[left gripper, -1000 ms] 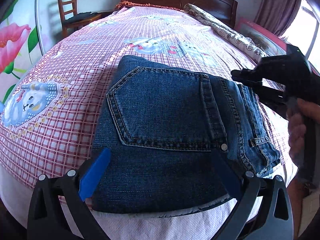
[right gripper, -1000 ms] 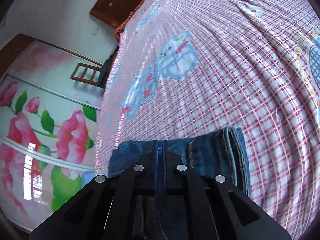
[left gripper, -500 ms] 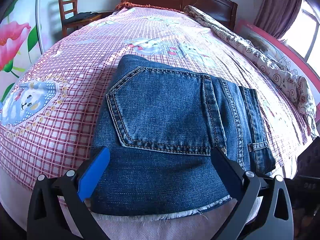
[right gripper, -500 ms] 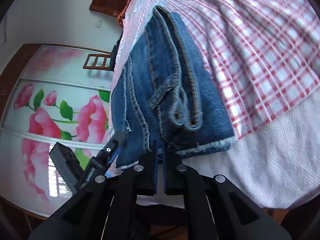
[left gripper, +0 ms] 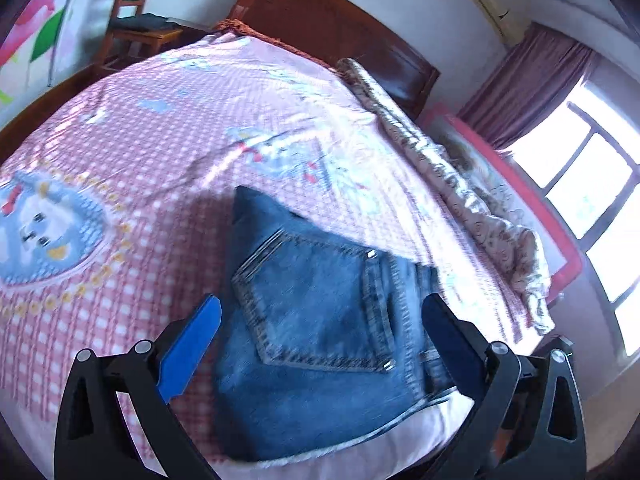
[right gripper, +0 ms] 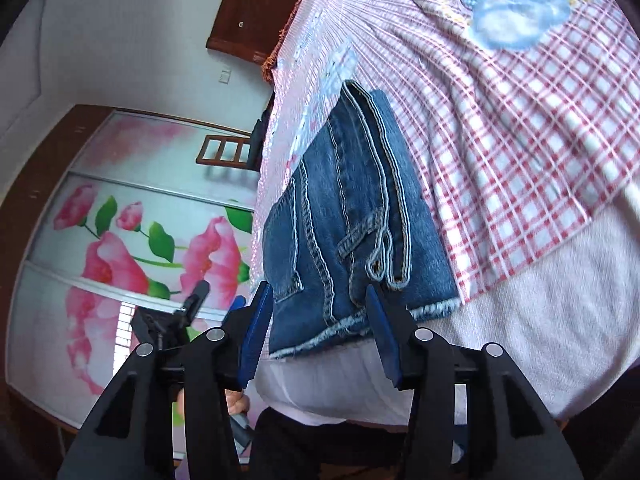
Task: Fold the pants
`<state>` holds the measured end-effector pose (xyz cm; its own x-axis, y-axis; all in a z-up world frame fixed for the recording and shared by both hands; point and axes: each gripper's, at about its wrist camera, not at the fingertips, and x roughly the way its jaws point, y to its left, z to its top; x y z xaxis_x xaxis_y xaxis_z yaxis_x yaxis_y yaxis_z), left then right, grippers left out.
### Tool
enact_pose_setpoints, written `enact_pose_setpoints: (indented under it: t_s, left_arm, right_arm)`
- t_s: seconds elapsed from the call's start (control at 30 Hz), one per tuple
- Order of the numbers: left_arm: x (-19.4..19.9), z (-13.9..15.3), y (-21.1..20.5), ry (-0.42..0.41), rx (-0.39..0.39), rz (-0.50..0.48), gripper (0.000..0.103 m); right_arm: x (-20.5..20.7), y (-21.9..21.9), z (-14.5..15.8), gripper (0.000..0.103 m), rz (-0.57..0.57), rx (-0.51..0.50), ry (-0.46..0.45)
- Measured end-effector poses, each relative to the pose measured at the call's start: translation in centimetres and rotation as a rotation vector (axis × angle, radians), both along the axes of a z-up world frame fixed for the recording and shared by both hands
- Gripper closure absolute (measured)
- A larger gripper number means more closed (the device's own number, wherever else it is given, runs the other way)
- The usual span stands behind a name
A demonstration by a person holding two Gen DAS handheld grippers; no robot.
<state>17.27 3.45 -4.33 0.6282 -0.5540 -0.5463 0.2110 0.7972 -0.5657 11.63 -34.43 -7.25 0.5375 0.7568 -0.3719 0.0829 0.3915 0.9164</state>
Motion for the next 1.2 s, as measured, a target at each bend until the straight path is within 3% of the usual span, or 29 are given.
enact_pose_setpoints:
  t_s: [0.1, 0.2, 0.3, 0.33, 0.43, 0.6, 0.67, 0.8, 0.9, 1.07, 1.2]
  left_arm:
    - [4.2, 0.9, -2.1, 0.005, -0.173, -0.142, 0.002]
    - [8.4, -0.5, -4.0, 0.097, -0.193, -0.194, 0.002]
    - [11.1, -3.7, -4.1, 0.217, -0.121, -0.125, 0.003]
    - [12.0, -5.1, -3.4, 0.251, -0.136, -0.088, 0.004]
    - [13.5, -7.9, -1.0, 0.315, -0.288, 0.024, 0.007]
    - [13.6, -7.2, -1.4, 0.311, -0.262, 0.054, 0.007]
    - [12.9, -6.1, -0.6, 0.294, -0.286, 0.069, 0.007]
    - [10.3, -4.3, 1.7, 0.261, -0.239, 0.07, 0.004]
    - [8.1, -5.5, 3.7, 0.298, -0.23, 0.053, 0.004]
    - [4.3, -8.2, 4.3, 0.348, -0.296, -0.034, 0.004]
    - [2.7, -8.9, 2.6, 0.329, -0.263, -0.13, 0.003]
  right_arm:
    - [1.1, 0.4, -0.4, 0.055, -0.008, 0.011, 0.008]
    - [1.8, 0.9, -1.0, 0.055, -0.031, 0.028, 0.045]
    - [1.7, -0.5, -2.5, 0.055, -0.035, 0.057, 0.063]
    - [1.7, -0.6, -2.6, 0.055, -0.032, 0.058, 0.065]
    - [2.0, -0.2, -2.6, 0.055, -0.014, 0.031, 0.062]
    - [2.1, 0.3, -2.5, 0.055, 0.004, -0.003, 0.053]
    - [1.9, 0.4, -2.5, 0.055, 0.012, -0.007, 0.053]
    - [1.1, -0.3, -1.6, 0.055, 0.004, -0.004, 0.049]
    - [1.1, -2.1, 0.0, 0.044, -0.037, -0.049, -0.023]
    - [2.6, -4.8, -0.6, 0.044, -0.098, -0.065, -0.019]
    - [3.8, -5.3, -2.0, 0.044, -0.108, -0.078, 0.018]
